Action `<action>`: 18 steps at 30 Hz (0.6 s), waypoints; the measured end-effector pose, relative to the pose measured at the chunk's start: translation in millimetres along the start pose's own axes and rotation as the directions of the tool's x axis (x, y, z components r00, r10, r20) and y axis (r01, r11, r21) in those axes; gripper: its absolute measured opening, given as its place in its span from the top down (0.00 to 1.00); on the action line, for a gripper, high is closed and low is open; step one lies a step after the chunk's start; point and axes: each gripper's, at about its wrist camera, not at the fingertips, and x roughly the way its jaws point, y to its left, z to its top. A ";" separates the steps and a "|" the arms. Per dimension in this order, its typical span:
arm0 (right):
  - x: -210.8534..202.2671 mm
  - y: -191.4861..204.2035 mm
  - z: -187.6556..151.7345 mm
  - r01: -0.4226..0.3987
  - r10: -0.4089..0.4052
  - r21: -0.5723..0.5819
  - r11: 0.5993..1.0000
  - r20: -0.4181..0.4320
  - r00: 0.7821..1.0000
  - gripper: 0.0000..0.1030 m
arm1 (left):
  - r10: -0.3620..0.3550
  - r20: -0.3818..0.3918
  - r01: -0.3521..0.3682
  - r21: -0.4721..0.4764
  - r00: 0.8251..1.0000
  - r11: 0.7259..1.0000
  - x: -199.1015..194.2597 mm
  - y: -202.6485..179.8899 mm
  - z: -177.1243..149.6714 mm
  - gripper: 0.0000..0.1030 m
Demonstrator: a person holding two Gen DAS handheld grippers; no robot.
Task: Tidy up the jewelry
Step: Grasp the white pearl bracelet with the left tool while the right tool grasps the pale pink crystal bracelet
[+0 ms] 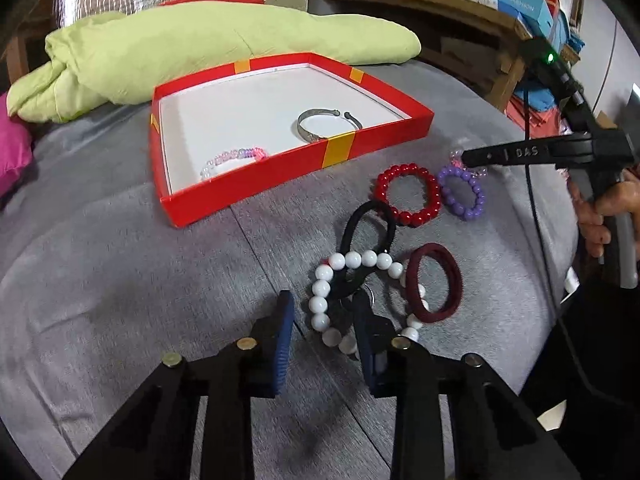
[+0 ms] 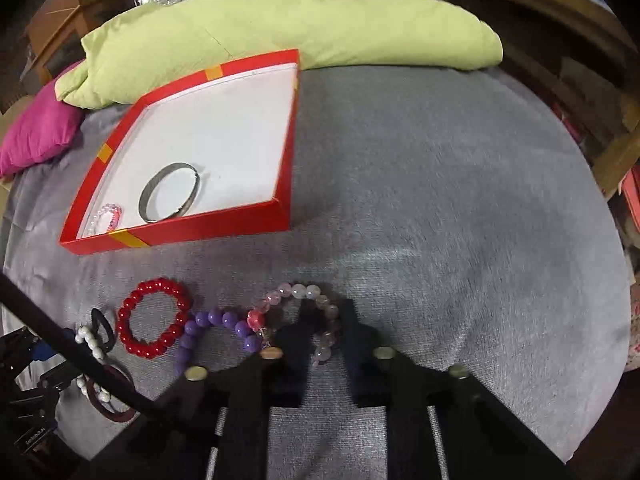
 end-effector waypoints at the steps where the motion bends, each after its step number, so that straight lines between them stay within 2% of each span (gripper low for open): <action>1: -1.9 0.0 0.7 -0.001 0.001 0.003 1.000 0.010 1.000 0.88 | 0.004 0.004 -0.004 0.003 1.000 1.000 0.6 0.2 0.8 0.88; 8: -20.8 2.9 9.7 -0.072 0.068 0.033 0.997 0.109 0.992 0.89 | -0.011 0.068 0.013 -0.029 0.998 0.999 -15.2 10.7 8.4 0.91; 18: -27.7 1.0 14.1 -0.142 0.130 0.076 0.987 0.146 0.981 0.89 | 0.002 0.151 0.017 -0.123 0.989 0.992 -35.9 38.7 16.9 0.91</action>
